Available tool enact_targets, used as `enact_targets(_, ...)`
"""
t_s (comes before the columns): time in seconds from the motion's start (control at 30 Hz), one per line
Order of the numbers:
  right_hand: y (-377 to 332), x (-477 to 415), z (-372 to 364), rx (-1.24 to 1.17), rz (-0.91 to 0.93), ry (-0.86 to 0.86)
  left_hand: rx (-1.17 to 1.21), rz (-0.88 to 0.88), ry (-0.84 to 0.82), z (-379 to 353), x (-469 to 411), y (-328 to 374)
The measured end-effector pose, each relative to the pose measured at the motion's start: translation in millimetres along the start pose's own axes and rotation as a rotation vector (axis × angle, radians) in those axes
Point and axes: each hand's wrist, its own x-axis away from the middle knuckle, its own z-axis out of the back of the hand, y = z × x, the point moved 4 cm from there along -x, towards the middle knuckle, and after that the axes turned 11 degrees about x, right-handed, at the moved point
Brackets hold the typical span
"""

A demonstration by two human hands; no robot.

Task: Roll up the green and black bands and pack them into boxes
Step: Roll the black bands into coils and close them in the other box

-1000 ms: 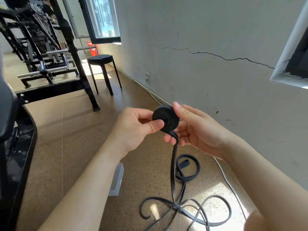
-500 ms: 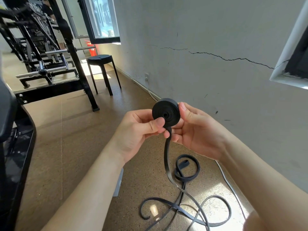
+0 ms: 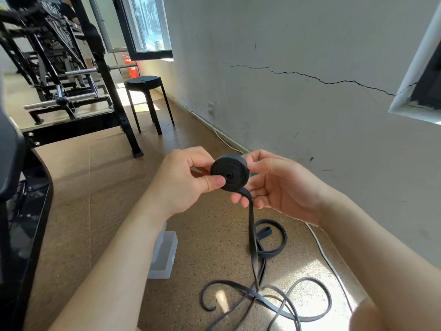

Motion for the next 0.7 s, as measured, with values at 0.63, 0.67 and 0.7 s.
enact_targets(0.63, -2, 2, -4, -0.326, 0.175, -0.106, 0.961, 0.247, -0.092, -36, 3, -12)
enact_targets(0.67, -2, 2, -3, -0.295, 0.156, -0.104, 0.906, 0.235, -0.081, -36, 3, -13)
enact_targets(0.7, -2, 3, -3, -0.250, 0.128, -0.101, 0.829, 0.221, -0.054, -34, 3, -14)
